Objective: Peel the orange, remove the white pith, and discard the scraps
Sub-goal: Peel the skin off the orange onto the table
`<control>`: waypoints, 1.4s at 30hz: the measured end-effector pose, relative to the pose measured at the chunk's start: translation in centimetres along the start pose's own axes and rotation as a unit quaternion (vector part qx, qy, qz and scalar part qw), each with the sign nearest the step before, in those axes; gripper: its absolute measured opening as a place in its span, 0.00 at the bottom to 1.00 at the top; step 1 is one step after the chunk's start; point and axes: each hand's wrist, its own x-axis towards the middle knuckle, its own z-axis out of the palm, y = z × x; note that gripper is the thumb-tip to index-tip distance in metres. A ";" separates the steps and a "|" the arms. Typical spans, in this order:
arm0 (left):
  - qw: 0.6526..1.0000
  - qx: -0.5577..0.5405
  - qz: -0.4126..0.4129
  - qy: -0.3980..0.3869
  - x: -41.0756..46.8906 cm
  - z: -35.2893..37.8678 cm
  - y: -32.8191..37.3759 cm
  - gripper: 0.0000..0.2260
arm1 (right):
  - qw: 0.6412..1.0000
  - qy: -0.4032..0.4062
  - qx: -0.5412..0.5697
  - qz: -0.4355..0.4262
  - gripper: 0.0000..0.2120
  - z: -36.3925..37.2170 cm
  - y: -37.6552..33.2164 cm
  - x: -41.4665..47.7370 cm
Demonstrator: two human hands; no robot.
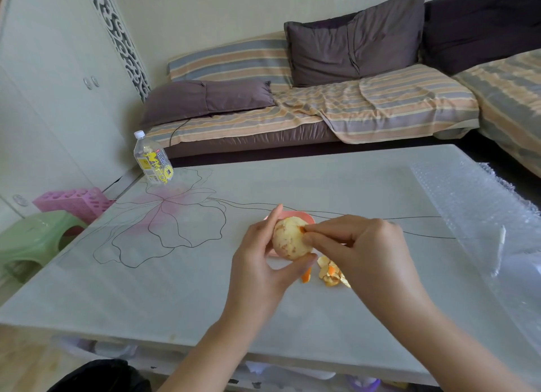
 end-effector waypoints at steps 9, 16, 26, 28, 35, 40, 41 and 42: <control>0.984 0.122 0.129 0.022 -0.1 -0.6 1.1 0.26 | 0.992 0.027 -0.086 -0.085 0.08 0.2 0.2 -0.4; 0.978 0.126 0.164 0.038 -0.3 -0.1 0.9 0.28 | 0.975 0.073 -0.168 -0.125 0.05 0.4 0.0 -0.6; 0.977 0.139 0.156 0.046 0.0 0.1 1.1 0.25 | 0.996 0.048 -0.053 -0.051 0.10 -0.8 -0.4 0.0; 0.977 0.139 0.151 0.057 0.1 -0.1 1.3 0.25 | 0.999 0.027 0.006 -0.029 0.09 -1.1 -0.6 0.1; 0.973 0.151 0.162 0.058 0.2 -0.2 1.7 0.26 | 0.995 0.032 -0.043 -0.083 0.07 -1.4 -0.4 0.2; 0.973 0.142 0.172 0.051 0.1 0.1 1.5 0.24 | 0.985 0.035 -0.105 -0.129 0.07 -1.3 -0.1 0.1; 0.973 0.141 0.174 0.051 0.1 0.2 1.5 0.24 | 0.982 0.038 -0.123 -0.140 0.06 -1.3 0.0 0.1; 0.973 0.140 0.174 0.049 0.0 0.2 1.5 0.24 | 0.979 0.041 -0.137 -0.147 0.06 -1.3 0.1 0.1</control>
